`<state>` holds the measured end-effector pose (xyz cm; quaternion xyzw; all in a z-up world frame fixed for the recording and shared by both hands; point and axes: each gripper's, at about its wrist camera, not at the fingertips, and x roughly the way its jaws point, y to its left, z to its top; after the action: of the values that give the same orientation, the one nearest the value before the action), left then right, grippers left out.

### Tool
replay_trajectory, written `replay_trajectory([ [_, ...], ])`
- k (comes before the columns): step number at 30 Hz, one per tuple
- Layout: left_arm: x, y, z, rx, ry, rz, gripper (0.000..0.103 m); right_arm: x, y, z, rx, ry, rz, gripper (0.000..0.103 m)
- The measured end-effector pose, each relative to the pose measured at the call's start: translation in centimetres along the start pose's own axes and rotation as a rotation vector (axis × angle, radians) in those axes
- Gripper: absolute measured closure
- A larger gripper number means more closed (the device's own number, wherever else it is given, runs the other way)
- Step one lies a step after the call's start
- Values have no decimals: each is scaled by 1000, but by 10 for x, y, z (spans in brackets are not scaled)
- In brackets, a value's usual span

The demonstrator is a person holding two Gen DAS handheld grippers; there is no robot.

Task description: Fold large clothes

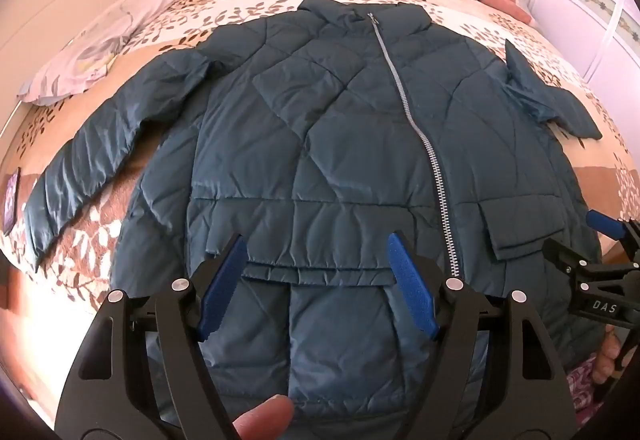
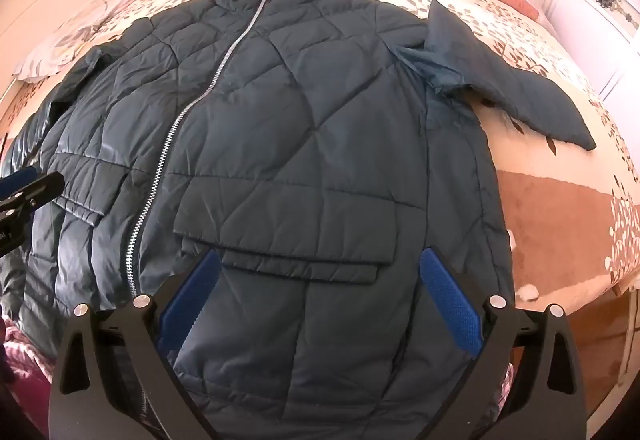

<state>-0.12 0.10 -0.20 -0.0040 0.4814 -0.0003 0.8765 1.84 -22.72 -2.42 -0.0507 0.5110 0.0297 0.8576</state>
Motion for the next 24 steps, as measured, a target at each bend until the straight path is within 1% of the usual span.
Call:
replay_trajectory([
  [24, 1, 0, 1, 0, 8, 0, 30, 4, -1, -1, 4, 11, 7, 6],
])
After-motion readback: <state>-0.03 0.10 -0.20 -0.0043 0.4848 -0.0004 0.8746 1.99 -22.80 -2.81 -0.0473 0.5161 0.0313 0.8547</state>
